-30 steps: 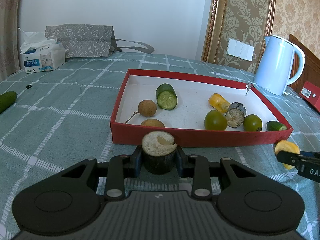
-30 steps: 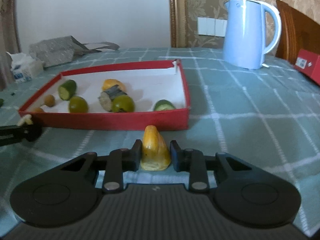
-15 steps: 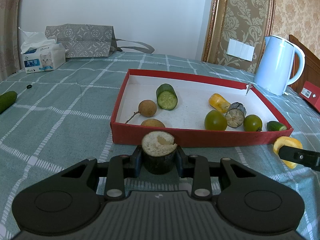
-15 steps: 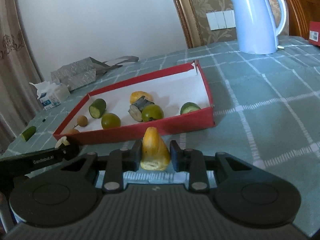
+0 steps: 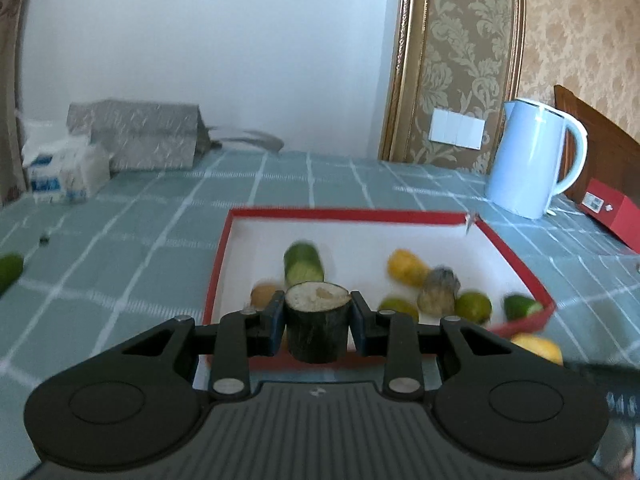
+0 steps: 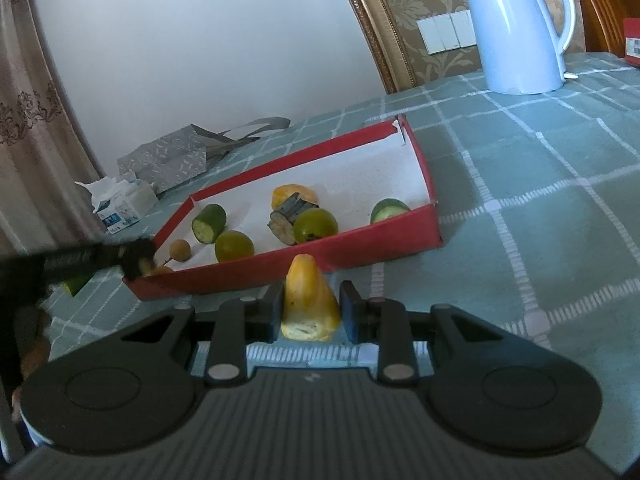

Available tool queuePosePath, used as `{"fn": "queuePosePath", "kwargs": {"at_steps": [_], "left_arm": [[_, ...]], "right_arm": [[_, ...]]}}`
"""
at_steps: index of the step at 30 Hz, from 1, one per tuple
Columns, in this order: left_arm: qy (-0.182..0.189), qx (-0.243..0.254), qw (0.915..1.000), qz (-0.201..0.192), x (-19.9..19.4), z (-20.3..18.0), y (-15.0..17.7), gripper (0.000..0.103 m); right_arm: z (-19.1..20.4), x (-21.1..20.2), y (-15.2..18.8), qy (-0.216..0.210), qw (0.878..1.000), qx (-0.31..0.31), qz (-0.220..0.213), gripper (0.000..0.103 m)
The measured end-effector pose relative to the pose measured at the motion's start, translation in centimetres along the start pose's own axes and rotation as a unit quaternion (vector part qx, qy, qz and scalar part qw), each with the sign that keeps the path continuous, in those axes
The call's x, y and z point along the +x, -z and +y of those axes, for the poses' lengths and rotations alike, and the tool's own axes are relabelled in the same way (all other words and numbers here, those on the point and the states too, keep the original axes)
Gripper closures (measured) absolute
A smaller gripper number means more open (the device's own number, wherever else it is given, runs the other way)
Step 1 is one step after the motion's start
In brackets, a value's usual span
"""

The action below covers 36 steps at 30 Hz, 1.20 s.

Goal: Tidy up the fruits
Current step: 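Carry the taro chunk over the tray and open the left gripper while the right holds the mango, then withdraw the open left gripper while the right lifts the mango chunk toward the tray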

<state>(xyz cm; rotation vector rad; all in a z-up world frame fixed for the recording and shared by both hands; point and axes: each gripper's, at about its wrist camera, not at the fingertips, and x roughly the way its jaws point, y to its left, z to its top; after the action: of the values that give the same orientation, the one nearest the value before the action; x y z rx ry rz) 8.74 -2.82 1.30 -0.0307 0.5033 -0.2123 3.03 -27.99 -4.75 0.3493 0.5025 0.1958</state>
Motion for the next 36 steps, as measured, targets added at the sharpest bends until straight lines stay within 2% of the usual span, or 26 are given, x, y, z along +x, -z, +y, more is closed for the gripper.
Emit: {"fn": "queuePosePath", "kwargs": {"at_steps": [4, 10, 22, 23, 24, 26, 36], "left_arm": [[-0.005, 0.013, 0.9999, 0.010, 2.9, -1.2, -1.4, 0.071], [-0.029, 0.033, 0.9988, 0.024, 6.7, -2.4, -1.6, 0.071], [-0.040, 0.081, 0.9959, -0.005, 8.3, -4.5, -1.4, 0.069], [-0.043, 0.083, 0.9956, -0.006, 8.2, -4.5, -1.3, 0.061], [-0.045, 0.082, 0.9956, -0.008, 8.1, -4.4, -1.2, 0.047], [-0.053, 0.069, 0.9961, -0.015, 7.8, -4.0, -1.1, 0.031], [-0.063, -0.004, 0.9976, -0.027, 4.0, -0.5, 0.0, 0.027]], "right_arm": [[0.1, -0.1, 0.1, 0.002, 1.000, -0.006, -0.004, 0.075], [0.2, -0.1, 0.1, 0.000, 1.000, -0.009, -0.004, 0.075], [0.8, 0.5, 0.2, -0.003, 1.000, -0.021, 0.009, 0.075], [0.8, 0.5, 0.2, -0.003, 1.000, -0.021, 0.009, 0.075], [0.7, 0.6, 0.2, -0.003, 1.000, -0.020, 0.010, 0.075], [0.7, 0.6, 0.2, -0.003, 1.000, -0.020, 0.011, 0.075], [0.6, 0.8, 0.3, -0.005, 1.000, -0.016, 0.013, 0.075]]}}
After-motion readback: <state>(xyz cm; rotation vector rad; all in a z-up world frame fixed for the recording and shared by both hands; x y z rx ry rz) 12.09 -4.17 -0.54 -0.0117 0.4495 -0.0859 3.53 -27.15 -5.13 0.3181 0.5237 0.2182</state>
